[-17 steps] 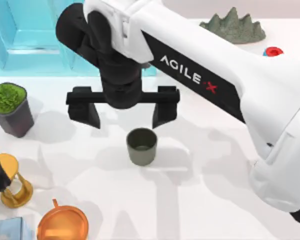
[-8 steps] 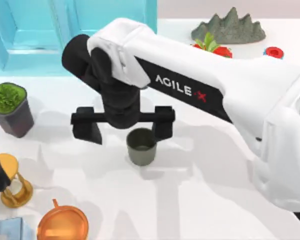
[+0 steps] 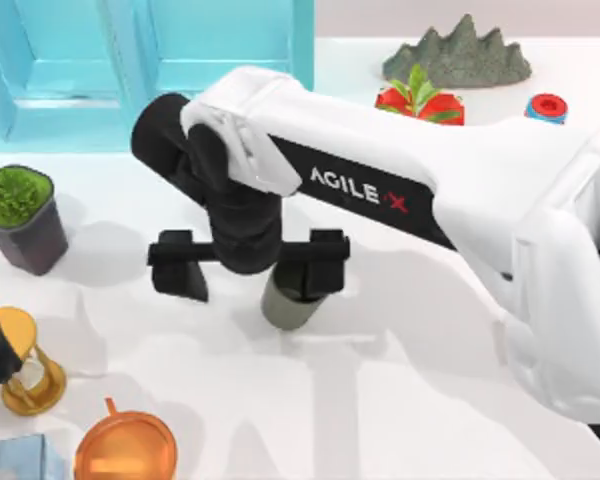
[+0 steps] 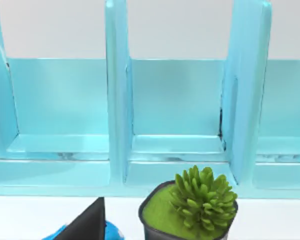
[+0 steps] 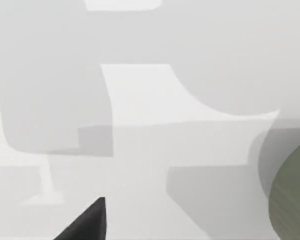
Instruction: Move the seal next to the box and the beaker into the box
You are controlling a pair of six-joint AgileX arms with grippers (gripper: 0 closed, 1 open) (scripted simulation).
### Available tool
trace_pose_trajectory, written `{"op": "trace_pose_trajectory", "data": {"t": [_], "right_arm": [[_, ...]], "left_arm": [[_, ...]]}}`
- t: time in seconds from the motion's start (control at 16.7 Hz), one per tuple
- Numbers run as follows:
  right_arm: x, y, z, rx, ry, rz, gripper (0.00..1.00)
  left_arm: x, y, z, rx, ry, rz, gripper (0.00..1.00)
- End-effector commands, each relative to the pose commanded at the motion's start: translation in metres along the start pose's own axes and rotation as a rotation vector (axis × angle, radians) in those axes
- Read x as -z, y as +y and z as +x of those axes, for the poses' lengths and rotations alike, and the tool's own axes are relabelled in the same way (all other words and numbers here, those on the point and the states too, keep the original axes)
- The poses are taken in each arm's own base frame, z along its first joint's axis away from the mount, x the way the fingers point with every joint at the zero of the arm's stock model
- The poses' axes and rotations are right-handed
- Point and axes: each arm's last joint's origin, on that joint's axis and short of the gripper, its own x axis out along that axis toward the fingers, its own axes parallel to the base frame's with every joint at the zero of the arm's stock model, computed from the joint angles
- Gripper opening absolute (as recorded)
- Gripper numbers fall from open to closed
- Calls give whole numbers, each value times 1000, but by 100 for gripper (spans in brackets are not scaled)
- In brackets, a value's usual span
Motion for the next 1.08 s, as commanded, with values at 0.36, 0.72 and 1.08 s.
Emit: {"op": "trace_pose_trajectory", "data": {"t": [0.36,0.72,1.08], "right_arm": [[0,0,0,0,0,0,47],[0,0,0,0,0,0,2],[0,0,0,0,0,0,0]], "left_arm": [[0,0,0,0,0,0,100],[0,0,0,0,0,0,100],[0,0,0,0,0,0,100]]}}
